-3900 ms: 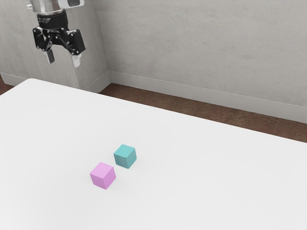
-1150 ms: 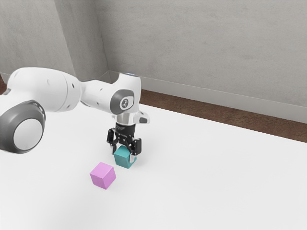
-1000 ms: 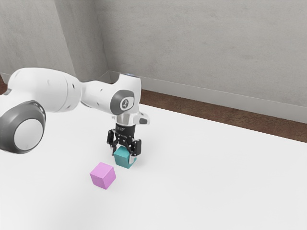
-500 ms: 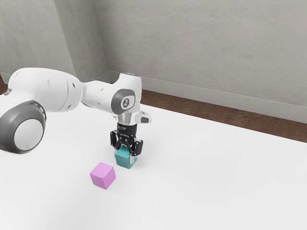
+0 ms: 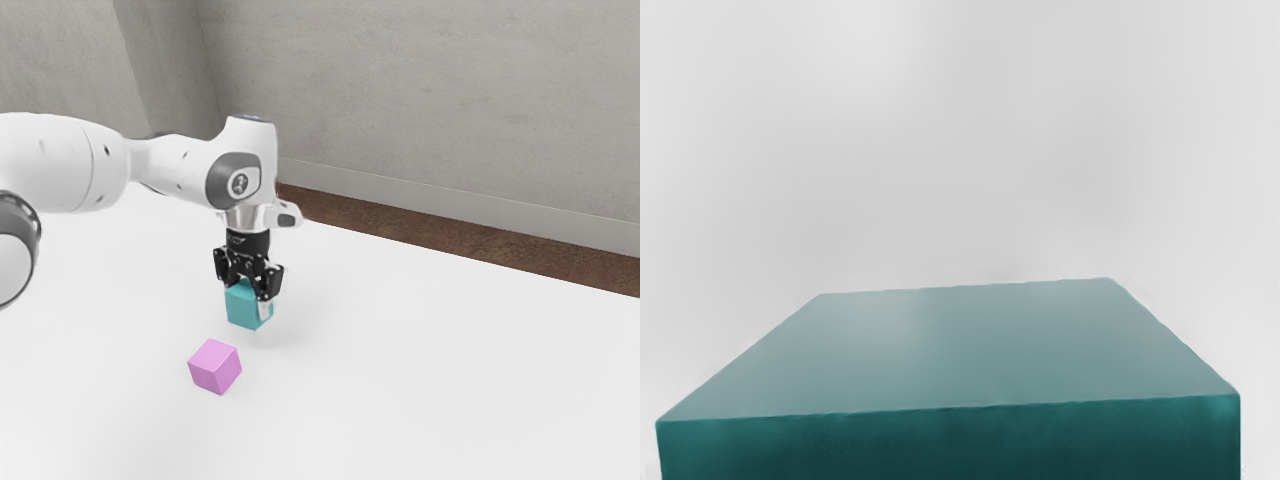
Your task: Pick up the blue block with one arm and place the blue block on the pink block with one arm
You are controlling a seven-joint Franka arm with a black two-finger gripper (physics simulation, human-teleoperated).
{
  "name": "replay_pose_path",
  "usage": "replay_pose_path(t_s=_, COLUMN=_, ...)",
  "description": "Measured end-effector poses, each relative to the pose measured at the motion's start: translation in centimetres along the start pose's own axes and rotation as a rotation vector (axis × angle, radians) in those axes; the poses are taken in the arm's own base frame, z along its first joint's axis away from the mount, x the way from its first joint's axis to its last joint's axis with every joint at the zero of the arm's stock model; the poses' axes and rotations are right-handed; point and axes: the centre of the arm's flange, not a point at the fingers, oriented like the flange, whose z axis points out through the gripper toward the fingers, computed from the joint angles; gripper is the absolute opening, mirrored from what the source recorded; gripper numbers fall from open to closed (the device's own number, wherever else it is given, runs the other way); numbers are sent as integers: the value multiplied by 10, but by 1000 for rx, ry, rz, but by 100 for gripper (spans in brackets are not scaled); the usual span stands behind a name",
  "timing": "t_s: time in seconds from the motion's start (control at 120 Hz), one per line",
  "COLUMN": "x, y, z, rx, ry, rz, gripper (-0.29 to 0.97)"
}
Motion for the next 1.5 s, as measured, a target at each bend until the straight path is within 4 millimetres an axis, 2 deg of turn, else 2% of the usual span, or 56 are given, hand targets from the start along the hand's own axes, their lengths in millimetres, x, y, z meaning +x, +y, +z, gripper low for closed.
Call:
replay_pose_path(t_s=0.083, x=-30, y=1, z=-8, rx=17, ry=13, rz=4, gripper=37)
replay_pose_path(t_s=0.183, x=-55, y=1, z=-12, rx=37, ry=42, rz=6, gripper=37)
replay_pose_path(t_s=0.45, x=-94, y=1, z=12, rx=63, ry=105, rz=9, gripper=37)
replay_pose_path(t_s=0.633, x=-117, y=2, z=20, rx=61, ry=160, rz=4, gripper=37)
replay_pose_path(t_s=0.858, x=-120, y=1, z=24, rx=74, ry=205, rz=6, gripper=37)
replay_pose_path(t_s=1.058, x=-133, y=1, z=25, rx=87, ry=217, rz=11, gripper=37)
replay_pose_path(t_s=1.5, x=-127, y=0, z=37, rx=90, ry=213, rz=6, gripper=37)
